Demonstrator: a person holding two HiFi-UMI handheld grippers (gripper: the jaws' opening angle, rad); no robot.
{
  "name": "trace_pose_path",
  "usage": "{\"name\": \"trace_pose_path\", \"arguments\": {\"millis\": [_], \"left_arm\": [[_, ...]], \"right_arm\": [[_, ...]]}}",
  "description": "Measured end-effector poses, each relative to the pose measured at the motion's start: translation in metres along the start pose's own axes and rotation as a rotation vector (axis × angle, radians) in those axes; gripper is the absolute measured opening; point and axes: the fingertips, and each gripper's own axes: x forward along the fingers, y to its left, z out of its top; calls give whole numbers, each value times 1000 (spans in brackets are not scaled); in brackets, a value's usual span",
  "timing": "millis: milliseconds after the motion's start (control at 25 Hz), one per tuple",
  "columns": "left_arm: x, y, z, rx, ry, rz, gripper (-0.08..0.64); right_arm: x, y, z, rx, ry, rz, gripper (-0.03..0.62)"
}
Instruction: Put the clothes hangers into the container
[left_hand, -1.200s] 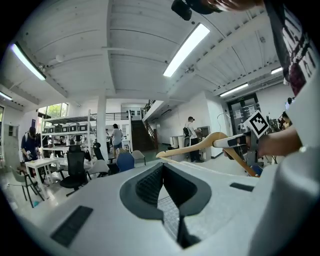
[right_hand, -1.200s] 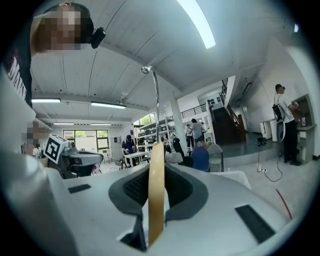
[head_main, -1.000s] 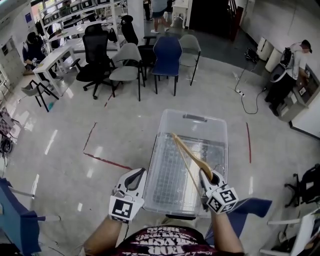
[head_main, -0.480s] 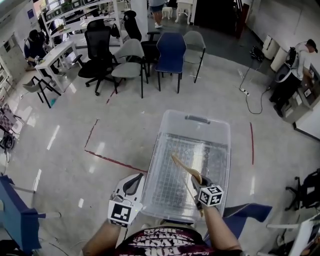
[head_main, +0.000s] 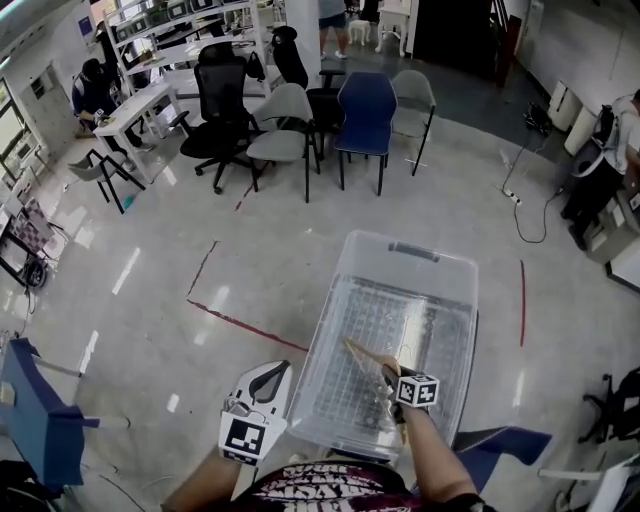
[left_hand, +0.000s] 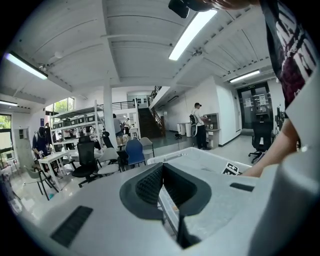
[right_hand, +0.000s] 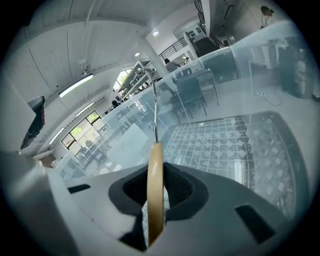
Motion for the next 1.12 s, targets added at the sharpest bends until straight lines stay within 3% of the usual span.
{"name": "trace_pose_path", "arguments": {"millis": [200,360,480,560,680,800,1120], "left_arm": [[-10,6,-1,25,6,27,6],[-14,4,-1,23,5,27,6],[-14,-1,1,11,-8,8,6],[-14,-3,2,10,-19,-7,6],[-16,-9,5,4,-31,-32,6],[-18,-16,12,13,-60,-67,6],[-33,-26,29,6,-128,-119,6]], "right_arm": [[13,-27,-12,122,-28,-1,72],[9,-65,-26,292,-51,-120,212],[-1,-75,-41,256,-7,-217,332],[-14,-74,-47,169,30,-303,344],[-41,-63,-38,89,38,-378,347],[-71,-42,-11,65,-54,-377,338],[-186,34,65,-117,-406,-389,117]]}}
